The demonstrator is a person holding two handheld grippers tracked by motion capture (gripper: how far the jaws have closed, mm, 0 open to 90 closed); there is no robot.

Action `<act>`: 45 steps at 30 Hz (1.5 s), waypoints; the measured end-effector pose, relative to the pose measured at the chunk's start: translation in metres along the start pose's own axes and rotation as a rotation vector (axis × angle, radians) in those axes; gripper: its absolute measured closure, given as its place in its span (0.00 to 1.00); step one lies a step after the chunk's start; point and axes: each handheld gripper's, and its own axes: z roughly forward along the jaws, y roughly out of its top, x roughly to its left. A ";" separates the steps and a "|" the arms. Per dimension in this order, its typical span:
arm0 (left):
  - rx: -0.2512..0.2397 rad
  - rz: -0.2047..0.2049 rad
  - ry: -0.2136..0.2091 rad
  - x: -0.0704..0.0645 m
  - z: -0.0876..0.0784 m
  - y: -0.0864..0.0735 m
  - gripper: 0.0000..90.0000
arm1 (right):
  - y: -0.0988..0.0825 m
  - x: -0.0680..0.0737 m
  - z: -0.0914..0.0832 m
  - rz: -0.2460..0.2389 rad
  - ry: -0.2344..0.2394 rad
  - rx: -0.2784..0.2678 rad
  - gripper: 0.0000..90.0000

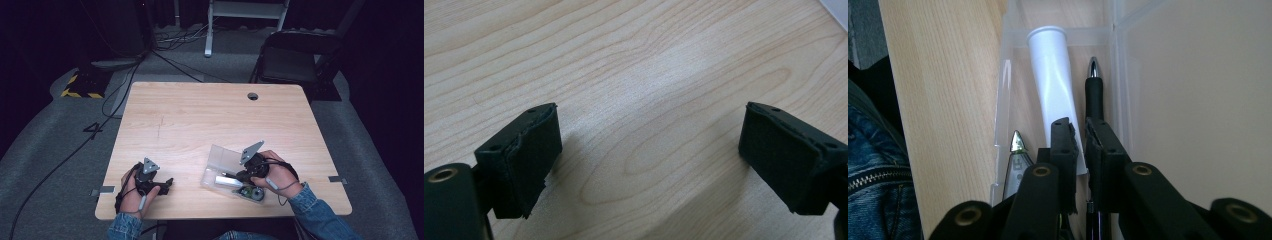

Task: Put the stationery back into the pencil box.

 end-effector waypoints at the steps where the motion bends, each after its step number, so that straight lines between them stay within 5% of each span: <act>1: 0.000 -0.001 -0.001 0.000 0.000 0.000 0.12 | 0.000 0.000 -0.002 0.002 -0.005 -0.007 0.91; 11: 0.002 0.003 -0.001 0.000 -0.001 -0.001 0.12 | -0.002 -0.005 -0.032 0.026 -0.078 -0.097 0.81; 25: 0.004 -0.001 -0.004 0.001 -0.001 -0.001 0.12 | -0.033 -0.028 -0.078 0.156 -0.216 -0.254 0.51; 45: 0.002 -0.012 -0.003 0.003 0.000 0.000 0.12 | -0.086 -0.053 -0.107 0.311 -0.332 -0.323 0.40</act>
